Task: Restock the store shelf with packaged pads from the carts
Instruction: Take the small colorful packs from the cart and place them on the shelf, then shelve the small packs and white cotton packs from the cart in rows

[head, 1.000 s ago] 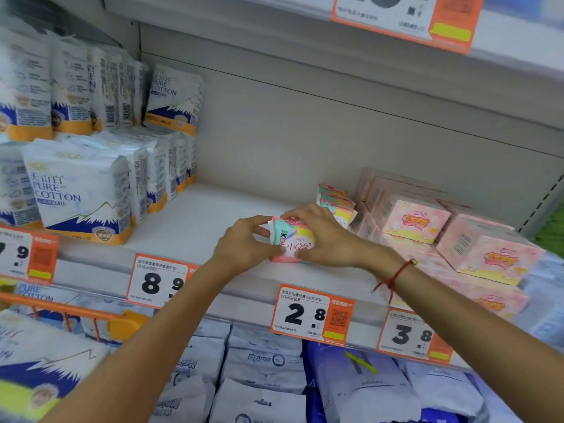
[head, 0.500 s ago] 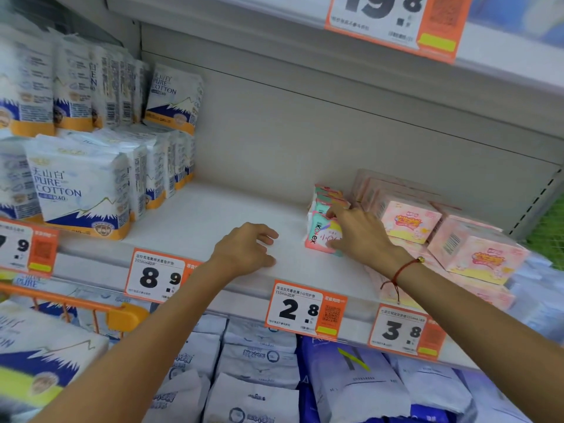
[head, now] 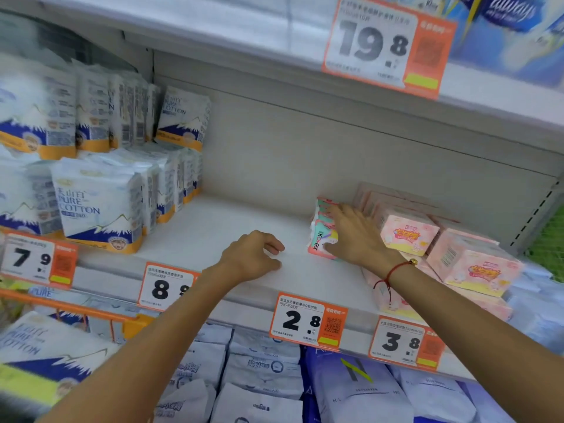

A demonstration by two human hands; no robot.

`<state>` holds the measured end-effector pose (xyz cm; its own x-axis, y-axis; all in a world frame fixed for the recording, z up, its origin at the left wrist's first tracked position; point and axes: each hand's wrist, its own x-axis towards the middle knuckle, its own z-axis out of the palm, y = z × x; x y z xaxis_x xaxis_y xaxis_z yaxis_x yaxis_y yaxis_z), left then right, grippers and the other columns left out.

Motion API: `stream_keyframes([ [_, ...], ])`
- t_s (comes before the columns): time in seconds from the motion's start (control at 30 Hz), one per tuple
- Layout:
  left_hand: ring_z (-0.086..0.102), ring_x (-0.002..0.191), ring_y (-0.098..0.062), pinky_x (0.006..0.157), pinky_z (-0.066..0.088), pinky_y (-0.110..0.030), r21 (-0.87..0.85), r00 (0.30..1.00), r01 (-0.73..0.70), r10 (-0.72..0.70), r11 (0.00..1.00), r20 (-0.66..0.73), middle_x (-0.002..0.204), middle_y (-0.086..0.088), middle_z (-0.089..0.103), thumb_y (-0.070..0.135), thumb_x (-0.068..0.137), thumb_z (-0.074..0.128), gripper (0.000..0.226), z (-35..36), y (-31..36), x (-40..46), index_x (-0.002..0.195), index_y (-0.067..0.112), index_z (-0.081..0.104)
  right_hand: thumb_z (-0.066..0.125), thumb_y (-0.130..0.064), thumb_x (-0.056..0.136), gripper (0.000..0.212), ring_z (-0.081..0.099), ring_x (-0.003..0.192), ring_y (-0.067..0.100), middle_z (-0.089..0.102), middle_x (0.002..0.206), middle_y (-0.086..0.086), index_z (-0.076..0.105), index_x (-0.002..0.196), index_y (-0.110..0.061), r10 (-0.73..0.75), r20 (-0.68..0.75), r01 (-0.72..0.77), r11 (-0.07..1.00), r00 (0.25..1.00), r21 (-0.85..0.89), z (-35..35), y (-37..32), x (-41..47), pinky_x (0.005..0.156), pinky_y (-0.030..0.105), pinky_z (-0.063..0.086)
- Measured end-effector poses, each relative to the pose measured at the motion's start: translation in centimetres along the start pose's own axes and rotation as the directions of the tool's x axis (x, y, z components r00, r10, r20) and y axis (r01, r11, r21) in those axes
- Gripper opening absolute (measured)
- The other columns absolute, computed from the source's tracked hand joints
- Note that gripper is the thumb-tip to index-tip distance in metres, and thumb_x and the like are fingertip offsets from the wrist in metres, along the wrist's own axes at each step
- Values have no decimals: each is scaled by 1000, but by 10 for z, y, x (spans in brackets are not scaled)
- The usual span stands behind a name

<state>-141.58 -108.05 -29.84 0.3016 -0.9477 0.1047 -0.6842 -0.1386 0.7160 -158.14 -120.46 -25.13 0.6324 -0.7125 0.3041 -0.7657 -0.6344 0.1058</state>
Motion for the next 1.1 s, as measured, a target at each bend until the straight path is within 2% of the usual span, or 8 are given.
stream_keyframes([
  [0.2,62,100,-12,94,46,-31,69,997,-11,16,998,-70,113,12,64,30,84,67,26,-45,16,-35,110,30,64,58,-30,86,38,43,127,23,53,131,1,55,122,-20,-166,-63,170,983,984,64,-35,-34,-30,97,31,34],
  [0.37,61,95,-10,72,48,-23,212,997,34,-19,977,-76,115,9,62,30,88,63,27,-76,4,-108,115,26,63,58,-29,87,23,58,103,18,64,108,-5,62,109,-27,-280,-10,271,920,960,284,-49,-88,-74,77,27,42],
  [0.43,61,95,-10,77,49,-25,291,994,82,-55,953,-97,115,8,62,32,90,61,28,-88,-3,-145,117,26,62,58,-28,86,17,61,93,16,67,98,-8,65,102,-29,-328,7,301,873,945,383,-50,-114,-93,73,27,43],
  [0.67,59,111,-16,78,50,-31,567,889,349,-72,746,-452,121,10,62,34,93,53,27,-104,-46,-265,119,34,59,55,-21,87,19,59,80,14,62,82,-11,67,100,-28,-501,22,393,704,865,591,-28,-201,-141,68,30,48],
  [0.8,65,88,-29,70,52,-38,627,837,396,18,671,-547,96,-2,72,15,79,73,17,-109,-69,-303,95,19,73,55,-22,90,18,53,88,11,65,97,-6,67,104,-24,-565,-95,502,628,820,594,-20,-245,-158,67,25,40],
  [0.93,61,105,-27,101,36,-45,631,689,454,201,629,-696,109,1,68,27,79,63,23,-107,-60,-329,101,22,71,54,-31,93,35,48,115,17,55,124,-3,52,128,-29,-681,-43,568,574,731,590,-18,-274,-169,86,37,47],
  [1.03,47,124,-32,106,30,-48,405,538,684,-46,606,-841,133,-6,55,49,87,57,49,-112,-68,-358,126,19,56,54,-37,92,52,47,126,18,45,141,-8,32,139,-41,-760,132,527,553,636,646,-12,-280,-174,94,39,46],
  [1.1,43,129,-32,108,31,-47,291,536,764,-316,575,-783,141,-9,48,73,82,39,79,-113,-73,-369,136,17,45,54,-42,91,50,51,122,15,51,135,-11,33,136,-46,-743,147,480,555,653,679,-8,-281,-171,92,38,47],
])
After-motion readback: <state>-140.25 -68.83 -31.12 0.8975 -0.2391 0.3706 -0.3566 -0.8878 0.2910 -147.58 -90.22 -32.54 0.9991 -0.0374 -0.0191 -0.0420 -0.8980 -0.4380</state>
